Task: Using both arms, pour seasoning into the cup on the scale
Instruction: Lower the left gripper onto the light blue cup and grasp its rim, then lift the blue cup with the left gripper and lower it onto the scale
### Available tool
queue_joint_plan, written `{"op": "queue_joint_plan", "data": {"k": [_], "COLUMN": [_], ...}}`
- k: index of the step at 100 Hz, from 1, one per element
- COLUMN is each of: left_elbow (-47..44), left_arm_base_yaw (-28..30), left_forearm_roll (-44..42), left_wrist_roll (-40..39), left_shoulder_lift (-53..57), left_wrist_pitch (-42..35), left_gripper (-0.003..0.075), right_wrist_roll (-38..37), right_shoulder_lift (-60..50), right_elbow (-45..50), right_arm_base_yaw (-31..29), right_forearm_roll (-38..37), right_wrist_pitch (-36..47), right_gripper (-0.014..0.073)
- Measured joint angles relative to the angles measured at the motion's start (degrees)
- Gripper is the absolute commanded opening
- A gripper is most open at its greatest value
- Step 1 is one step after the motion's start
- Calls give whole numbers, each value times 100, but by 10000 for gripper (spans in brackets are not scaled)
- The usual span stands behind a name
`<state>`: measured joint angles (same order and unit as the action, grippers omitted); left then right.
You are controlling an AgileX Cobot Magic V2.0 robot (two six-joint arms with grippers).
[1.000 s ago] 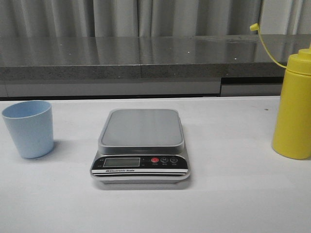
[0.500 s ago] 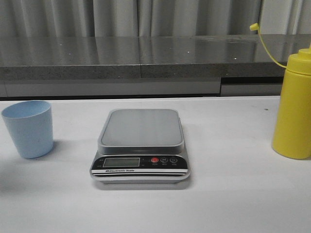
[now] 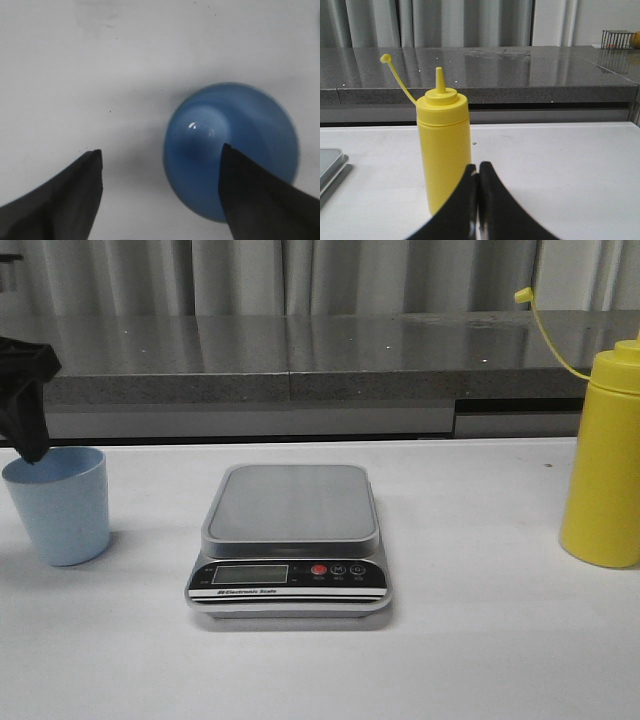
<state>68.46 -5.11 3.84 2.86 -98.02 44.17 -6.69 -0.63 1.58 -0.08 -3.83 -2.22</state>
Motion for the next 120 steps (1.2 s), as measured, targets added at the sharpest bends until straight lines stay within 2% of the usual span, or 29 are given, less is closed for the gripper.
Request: {"op": "queue_joint_plan", "data": {"k": [15,23,55,68,94,120], "left_elbow": [99,109,119,119,344,1436], "left_arm_base_yaw": [0,0,0,0,-29,-458], "left_forearm_roll": [0,0,86,111,330,366], "left_wrist_roll": [0,0,0,0,0,0], "left_shoulder_lift": [-390,-492,-671,-671,-671,-650], "left_wrist_pitch": [0,-13,-22,-22,128,650], "left_gripper": [468,430,85,-18,-20,-20], "right_wrist_roll": [0,0,0,0,0,0], "right_shoulder_lift": [0,0,0,0,0,0], "right_elbow": [0,0,0,0,0,0], "right_arm_base_yaw": [0,0,0,0,0,0], "right_forearm_roll": [0,0,0,0,0,0], "right_wrist_pitch": [0,0,0,0,0,0], "right_gripper": [-57,-57,-57,-57,-57,-57]}}
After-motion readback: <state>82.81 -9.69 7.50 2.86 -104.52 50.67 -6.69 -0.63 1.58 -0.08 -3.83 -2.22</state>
